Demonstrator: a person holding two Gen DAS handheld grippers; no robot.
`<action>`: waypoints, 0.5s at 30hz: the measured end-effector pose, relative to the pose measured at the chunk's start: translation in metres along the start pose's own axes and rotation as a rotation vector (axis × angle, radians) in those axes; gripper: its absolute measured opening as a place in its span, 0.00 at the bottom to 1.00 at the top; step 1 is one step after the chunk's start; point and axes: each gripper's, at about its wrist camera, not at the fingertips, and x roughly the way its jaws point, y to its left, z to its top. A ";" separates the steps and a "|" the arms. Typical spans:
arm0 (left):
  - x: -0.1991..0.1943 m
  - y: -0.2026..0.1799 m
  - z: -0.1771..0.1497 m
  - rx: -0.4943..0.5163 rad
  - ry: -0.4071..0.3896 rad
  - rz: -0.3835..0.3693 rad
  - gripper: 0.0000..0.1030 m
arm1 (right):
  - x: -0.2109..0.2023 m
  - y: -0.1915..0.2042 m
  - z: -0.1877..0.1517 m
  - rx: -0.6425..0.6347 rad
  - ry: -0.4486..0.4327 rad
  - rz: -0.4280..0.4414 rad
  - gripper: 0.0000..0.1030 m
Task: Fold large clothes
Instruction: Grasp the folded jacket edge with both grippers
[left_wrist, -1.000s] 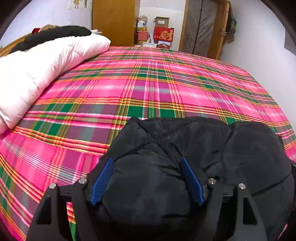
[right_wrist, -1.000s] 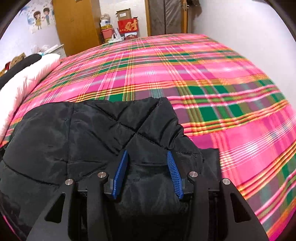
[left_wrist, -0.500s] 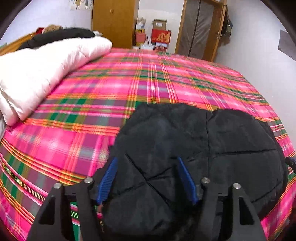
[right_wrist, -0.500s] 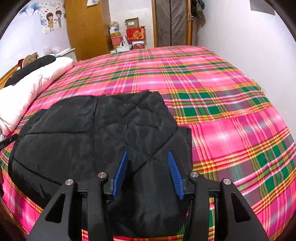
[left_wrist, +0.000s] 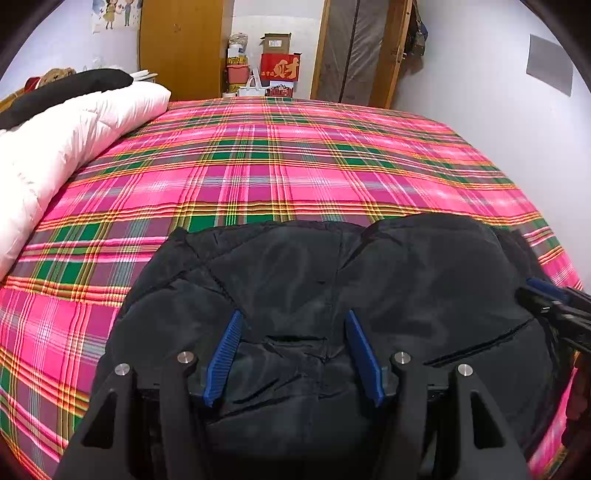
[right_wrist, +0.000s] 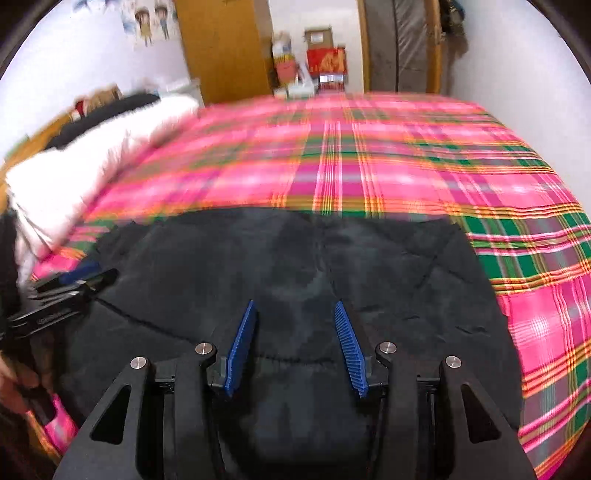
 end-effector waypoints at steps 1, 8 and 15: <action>0.001 -0.001 0.000 0.002 0.000 0.000 0.59 | 0.008 -0.002 0.001 -0.002 0.014 -0.008 0.44; -0.018 0.006 0.002 -0.018 -0.018 -0.001 0.59 | -0.015 -0.013 0.006 0.049 -0.008 -0.002 0.44; -0.058 0.047 -0.013 -0.082 -0.054 0.082 0.59 | -0.077 -0.043 -0.041 0.057 -0.108 -0.080 0.46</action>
